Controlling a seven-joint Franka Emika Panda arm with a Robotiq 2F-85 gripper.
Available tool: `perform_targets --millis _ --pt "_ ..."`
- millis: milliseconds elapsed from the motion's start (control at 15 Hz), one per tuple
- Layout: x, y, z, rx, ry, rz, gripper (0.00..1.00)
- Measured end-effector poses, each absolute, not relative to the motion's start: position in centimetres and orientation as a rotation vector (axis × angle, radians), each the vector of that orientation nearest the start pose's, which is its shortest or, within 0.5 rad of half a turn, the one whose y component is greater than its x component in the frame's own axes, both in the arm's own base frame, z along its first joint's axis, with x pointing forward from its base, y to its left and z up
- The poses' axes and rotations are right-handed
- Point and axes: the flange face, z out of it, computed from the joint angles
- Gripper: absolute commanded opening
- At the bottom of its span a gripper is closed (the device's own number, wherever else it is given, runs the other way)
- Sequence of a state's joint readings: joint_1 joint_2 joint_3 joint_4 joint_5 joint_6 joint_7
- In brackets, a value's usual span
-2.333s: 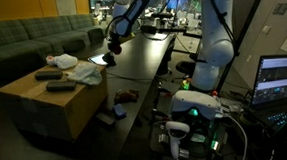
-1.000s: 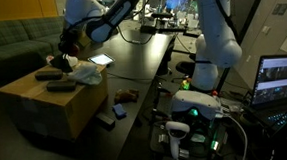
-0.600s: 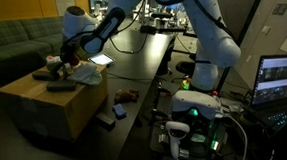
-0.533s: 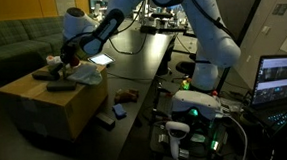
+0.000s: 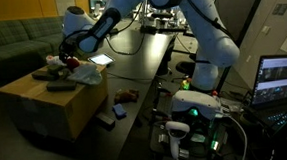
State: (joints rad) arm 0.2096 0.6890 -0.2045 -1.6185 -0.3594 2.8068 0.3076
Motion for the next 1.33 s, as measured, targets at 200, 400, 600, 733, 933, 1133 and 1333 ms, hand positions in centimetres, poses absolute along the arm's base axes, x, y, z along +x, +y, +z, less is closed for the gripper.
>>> perform_targets --millis 200,400,600,733,933,1133,1333 --pt "72.5 4.8 30.5 -3.202 -0.232 -0.897 1.0" --pt "70.9 4.1 32.9 -3.165 -0.286 -0.881 1.0" --pt "68.1 2.7 33.3 -3.143 -0.336 -0.809 1.0" --pt "65.8 1.9 32.4 -3.13 -0.379 -0.744 1.0" --pt "62.7 1.2 30.3 -3.114 -0.457 -0.669 1.0" --pt "60.7 1.4 27.9 -3.097 -0.549 -0.656 1.0" --pt "59.4 2.1 26.3 -3.074 -0.606 -0.687 1.0"
